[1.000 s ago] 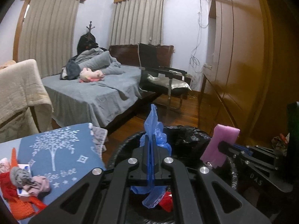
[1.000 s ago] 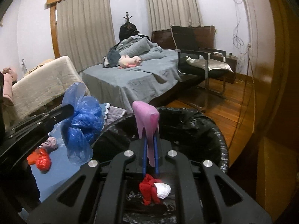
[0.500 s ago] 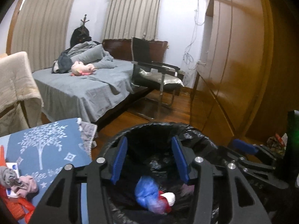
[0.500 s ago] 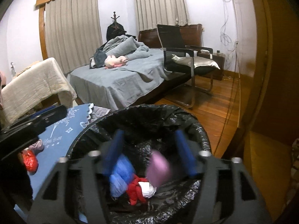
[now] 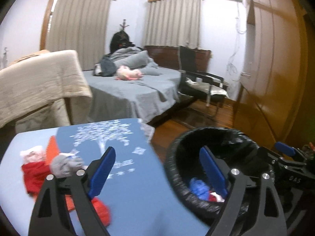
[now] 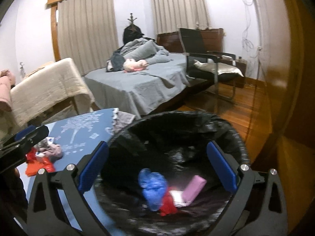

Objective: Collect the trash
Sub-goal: 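Bring both grippers back to the trash pile on the table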

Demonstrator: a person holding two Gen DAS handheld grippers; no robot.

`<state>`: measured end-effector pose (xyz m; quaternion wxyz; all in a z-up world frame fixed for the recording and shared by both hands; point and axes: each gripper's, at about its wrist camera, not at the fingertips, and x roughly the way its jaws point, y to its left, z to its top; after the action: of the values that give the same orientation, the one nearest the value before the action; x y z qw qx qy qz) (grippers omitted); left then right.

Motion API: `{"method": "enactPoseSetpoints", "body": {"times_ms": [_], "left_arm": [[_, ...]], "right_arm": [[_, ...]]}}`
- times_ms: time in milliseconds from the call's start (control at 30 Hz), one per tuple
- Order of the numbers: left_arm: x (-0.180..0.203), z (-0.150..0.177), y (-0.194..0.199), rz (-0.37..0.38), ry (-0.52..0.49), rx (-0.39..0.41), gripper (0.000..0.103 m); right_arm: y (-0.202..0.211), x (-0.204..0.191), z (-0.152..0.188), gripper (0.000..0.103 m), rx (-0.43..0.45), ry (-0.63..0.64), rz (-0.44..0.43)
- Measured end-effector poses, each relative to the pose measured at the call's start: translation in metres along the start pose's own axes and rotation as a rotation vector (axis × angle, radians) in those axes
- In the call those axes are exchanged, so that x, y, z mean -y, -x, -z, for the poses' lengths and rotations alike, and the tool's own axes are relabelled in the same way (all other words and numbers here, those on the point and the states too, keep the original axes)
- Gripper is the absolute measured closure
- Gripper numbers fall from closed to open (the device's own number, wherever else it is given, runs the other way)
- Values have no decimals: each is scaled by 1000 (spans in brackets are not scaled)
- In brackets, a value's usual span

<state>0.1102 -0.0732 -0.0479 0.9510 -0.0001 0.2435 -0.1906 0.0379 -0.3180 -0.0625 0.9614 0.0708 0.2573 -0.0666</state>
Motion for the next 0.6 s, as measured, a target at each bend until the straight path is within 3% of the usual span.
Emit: {"method": "enactPoseSetpoints", "body": {"times_ms": [600], "left_arm": [[-114, 42, 44, -270, 51, -18, 16]], "right_arm": [[-21, -127, 19, 6, -41, 80, -206]]}}
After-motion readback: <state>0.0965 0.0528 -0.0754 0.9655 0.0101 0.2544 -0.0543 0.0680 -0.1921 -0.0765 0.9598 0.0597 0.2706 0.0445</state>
